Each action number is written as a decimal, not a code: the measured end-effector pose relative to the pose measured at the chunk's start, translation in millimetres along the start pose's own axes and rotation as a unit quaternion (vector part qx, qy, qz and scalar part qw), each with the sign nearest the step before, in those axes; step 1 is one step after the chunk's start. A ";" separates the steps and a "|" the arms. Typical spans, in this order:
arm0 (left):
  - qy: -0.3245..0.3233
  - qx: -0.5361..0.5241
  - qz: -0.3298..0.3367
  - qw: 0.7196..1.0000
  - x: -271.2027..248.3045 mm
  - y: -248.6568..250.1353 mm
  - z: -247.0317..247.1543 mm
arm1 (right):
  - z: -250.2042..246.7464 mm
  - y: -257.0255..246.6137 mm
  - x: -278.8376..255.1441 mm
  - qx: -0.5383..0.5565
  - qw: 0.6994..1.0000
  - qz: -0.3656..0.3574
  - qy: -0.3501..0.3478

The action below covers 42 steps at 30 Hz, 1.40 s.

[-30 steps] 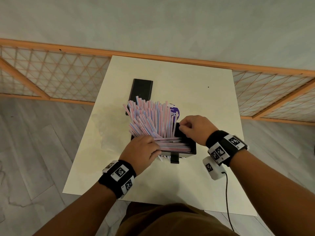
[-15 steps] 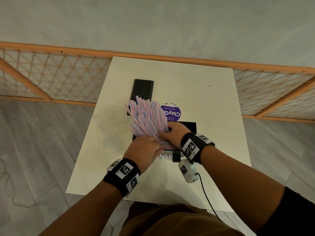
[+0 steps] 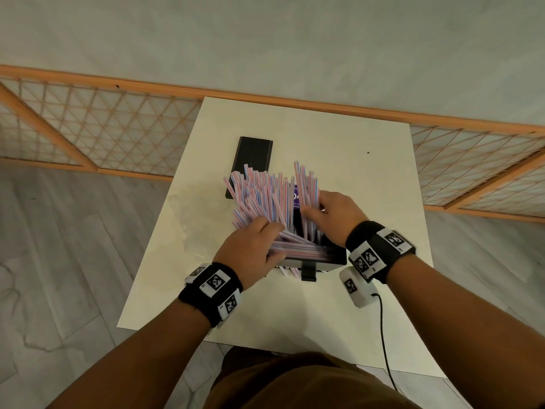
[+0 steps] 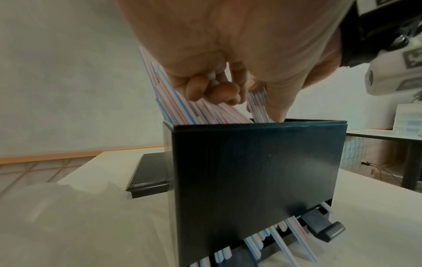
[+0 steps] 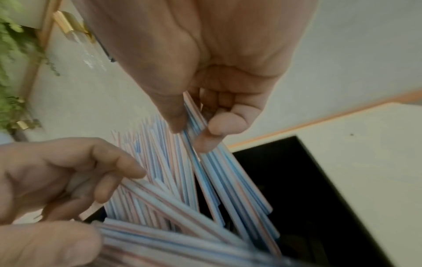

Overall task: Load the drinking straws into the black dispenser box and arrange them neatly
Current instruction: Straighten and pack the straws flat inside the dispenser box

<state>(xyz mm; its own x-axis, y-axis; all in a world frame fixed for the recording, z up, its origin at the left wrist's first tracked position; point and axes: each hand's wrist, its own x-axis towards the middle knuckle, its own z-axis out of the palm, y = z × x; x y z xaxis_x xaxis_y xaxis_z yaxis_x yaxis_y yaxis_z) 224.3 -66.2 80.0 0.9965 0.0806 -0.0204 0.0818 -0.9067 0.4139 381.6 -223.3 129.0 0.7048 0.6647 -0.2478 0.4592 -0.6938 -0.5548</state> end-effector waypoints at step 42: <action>0.095 -0.043 -0.048 0.993 -8.1 3.9 1.2 | 26.8 3.6 -2.9 -0.077 0.995 0.060 -0.024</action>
<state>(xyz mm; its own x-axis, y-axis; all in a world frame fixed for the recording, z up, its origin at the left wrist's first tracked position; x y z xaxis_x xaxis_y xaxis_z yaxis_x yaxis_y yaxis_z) 216.6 -70.9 80.7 0.9631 0.2480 0.1049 0.1657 -0.8530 0.4949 366.8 -220.3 106.4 0.7349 0.5841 -0.3447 0.4525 -0.8009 -0.3923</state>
